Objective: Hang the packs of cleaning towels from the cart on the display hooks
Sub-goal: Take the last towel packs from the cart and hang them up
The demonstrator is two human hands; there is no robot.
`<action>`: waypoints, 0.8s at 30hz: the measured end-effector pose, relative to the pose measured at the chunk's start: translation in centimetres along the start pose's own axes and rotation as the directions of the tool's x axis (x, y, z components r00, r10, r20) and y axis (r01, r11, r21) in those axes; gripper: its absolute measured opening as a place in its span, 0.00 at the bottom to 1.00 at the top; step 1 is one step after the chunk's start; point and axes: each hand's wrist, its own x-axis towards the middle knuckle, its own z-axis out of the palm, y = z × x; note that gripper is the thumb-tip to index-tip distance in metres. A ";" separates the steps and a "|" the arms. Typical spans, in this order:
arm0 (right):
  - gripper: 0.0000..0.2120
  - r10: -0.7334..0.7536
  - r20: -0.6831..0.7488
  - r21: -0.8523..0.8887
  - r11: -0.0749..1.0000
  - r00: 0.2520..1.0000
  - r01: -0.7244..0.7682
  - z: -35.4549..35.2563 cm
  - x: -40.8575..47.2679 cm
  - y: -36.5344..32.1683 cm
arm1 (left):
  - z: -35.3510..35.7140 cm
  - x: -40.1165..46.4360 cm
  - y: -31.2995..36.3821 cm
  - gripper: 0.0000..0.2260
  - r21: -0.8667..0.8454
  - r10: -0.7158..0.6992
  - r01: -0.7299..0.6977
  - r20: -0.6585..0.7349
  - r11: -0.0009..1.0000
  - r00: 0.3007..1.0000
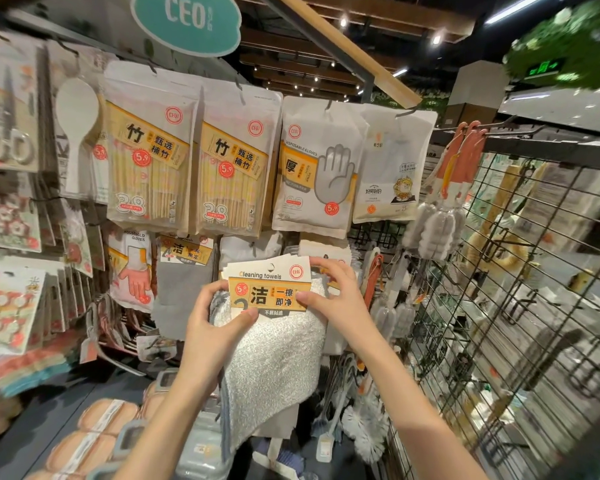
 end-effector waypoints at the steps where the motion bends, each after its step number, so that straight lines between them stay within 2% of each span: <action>1: 0.23 -0.019 -0.020 0.008 1.000 1.000 0.019 0.0 0.0 -0.1 | 0.0 -0.1 0.0 0.17 -0.001 0.002 -0.002 -0.008 1.000 1.000; 5: 0.22 -0.033 -0.043 0.039 0.999 0.999 0.034 0.2 0.3 -0.2 | 0.2 -0.2 0.0 0.18 -0.023 -0.016 0.015 -0.013 1.000 1.000; 11: 0.30 -0.024 -0.051 0.115 0.993 0.998 0.030 0.8 0.3 0.5 | 0.4 -0.1 0.0 0.18 -0.044 0.001 -0.002 -0.010 0.999 1.000; 14: 0.29 -0.068 -0.081 0.124 0.989 0.994 0.078 0.6 0.3 1.1 | 0.2 0.0 0.2 0.16 -0.096 -0.013 0.010 -0.031 0.995 0.999; 18: 0.25 -0.046 -0.128 0.139 0.988 0.991 0.064 -0.9 0.6 2.7 | -0.2 0.5 0.7 0.12 -0.039 0.029 -0.033 -0.086 0.999 0.996; 24: 0.24 0.031 -0.125 0.146 0.989 0.992 -0.012 -2.2 1.3 4.9 | -0.4 1.4 -0.4 0.18 -0.038 0.042 -0.046 -0.100 0.998 0.994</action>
